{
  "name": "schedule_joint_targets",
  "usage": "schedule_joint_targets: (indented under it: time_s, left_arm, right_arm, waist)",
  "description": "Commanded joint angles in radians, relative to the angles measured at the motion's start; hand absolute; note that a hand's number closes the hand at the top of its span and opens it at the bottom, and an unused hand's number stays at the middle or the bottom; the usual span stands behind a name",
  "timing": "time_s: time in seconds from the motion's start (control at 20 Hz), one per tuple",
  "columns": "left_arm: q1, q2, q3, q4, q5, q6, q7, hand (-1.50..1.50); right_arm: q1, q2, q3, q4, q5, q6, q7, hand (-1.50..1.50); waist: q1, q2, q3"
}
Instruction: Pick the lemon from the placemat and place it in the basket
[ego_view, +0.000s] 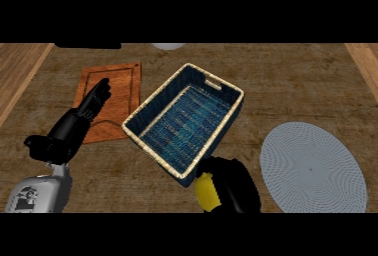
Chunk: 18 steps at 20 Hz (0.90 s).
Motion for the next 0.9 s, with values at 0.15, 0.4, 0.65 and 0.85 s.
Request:
schedule_joint_targets:
  time_s: [0.15, 0.4, 0.65, 0.85]
  left_arm:
    - [-0.003, -0.002, -0.001, 0.006, -0.002, 0.001, -0.001, 0.0]
    - [0.011, 0.001, 0.004, -0.006, -0.007, 0.008, -0.007, 0.0]
    - [0.013, -0.006, 0.003, 0.002, -0.007, 0.012, -0.005, 0.0]
    - [0.004, 0.013, 0.021, 0.012, 0.004, 0.0, 0.001, 0.0]
  right_arm:
    - [-0.055, 0.011, 0.269, -0.235, -0.073, -0.31, 0.275, 1.5]
    - [-0.122, 0.01, 0.398, -0.31, 0.016, -0.435, 0.512, 1.5]
    - [-0.215, 0.008, 0.436, -0.29, 0.11, -0.461, 0.697, 1.5]
    - [-0.312, 0.007, 0.414, -0.309, 0.194, -0.374, 0.823, 1.5]
  waist:
    - [-0.008, -0.01, 0.001]
    - [-0.017, -0.011, -0.004]
    - [-0.024, -0.008, -0.006]
    - [-0.033, -0.01, -0.008]
